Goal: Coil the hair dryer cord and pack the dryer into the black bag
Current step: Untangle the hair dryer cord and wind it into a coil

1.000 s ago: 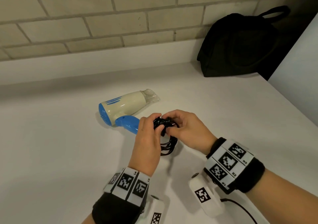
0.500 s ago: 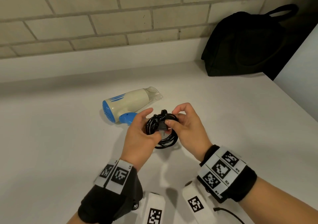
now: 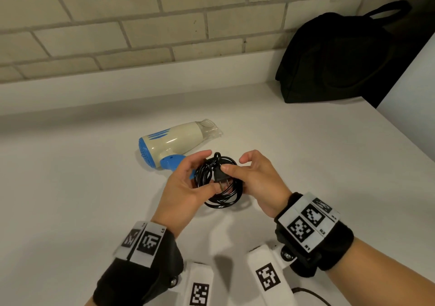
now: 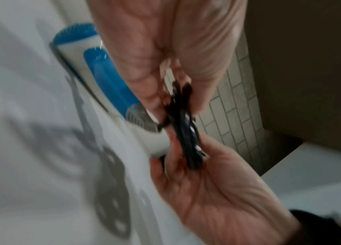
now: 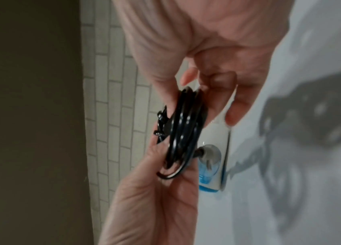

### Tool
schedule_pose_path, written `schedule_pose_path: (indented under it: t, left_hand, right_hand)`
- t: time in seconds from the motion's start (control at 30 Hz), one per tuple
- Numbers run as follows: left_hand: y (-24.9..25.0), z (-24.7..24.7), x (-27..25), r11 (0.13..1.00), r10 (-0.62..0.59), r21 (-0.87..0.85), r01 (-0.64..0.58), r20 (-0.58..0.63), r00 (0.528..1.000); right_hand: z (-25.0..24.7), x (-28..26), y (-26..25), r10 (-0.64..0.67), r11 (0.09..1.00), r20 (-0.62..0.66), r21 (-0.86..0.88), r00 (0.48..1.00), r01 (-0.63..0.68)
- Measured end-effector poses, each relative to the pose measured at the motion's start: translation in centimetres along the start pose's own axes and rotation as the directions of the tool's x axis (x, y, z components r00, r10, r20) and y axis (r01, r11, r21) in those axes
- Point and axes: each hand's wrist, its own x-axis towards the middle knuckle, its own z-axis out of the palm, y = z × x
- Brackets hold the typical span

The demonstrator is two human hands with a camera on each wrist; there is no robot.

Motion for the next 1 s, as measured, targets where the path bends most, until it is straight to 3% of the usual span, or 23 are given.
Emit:
schedule_pose_path:
  t: [0.13, 0.23, 0.43, 0.7, 0.93, 1.0]
  left_hand:
    - [0.3, -1.4, 0.3, 0.995, -0.055, 0.091, 0.037, 0.208, 0.977]
    - [0.9, -2.1, 0.3, 0.954, -0.047, 0.296, -0.054, 0.323, 0.945]
    - [2.2, -2.1, 0.6, 0.824, -0.109, 0.538, -0.179, 0.461, 0.881]
    - [0.4, -0.8, 0.1, 0.755, -0.002, 0.592, -0.282, 0.432, 0.902]
    - [-0.8, -1.0, 0.4, 0.677, 0.054, 0.654, -0.337, 0.413, 0.909]
    - [-1.2, -1.3, 0.4, 0.591, 0.121, 0.689, -0.421, 0.44, 0.89]
  right_hand:
    - [0.0, -0.4, 0.9, 0.045, 0.995, 0.042, 0.088, 0.998, -0.049]
    - [-0.1, -0.6, 1.1, 0.002, 0.998, 0.083, 0.063, 0.997, -0.008]
    - [0.2, -0.7, 1.9, -0.052, 0.997, 0.127, 0.057, 0.991, 0.045]
    - [-0.7, -0.3, 2.6, -0.041, 0.999, 0.159, 0.015, 0.986, 0.039]
    - [-1.7, -0.1, 2.6, 0.146, 0.976, 0.169, 0.134, 0.975, -0.17]
    - [-1.6, -0.2, 2.6, 0.172, 0.965, 0.16, 0.169, 0.972, -0.199]
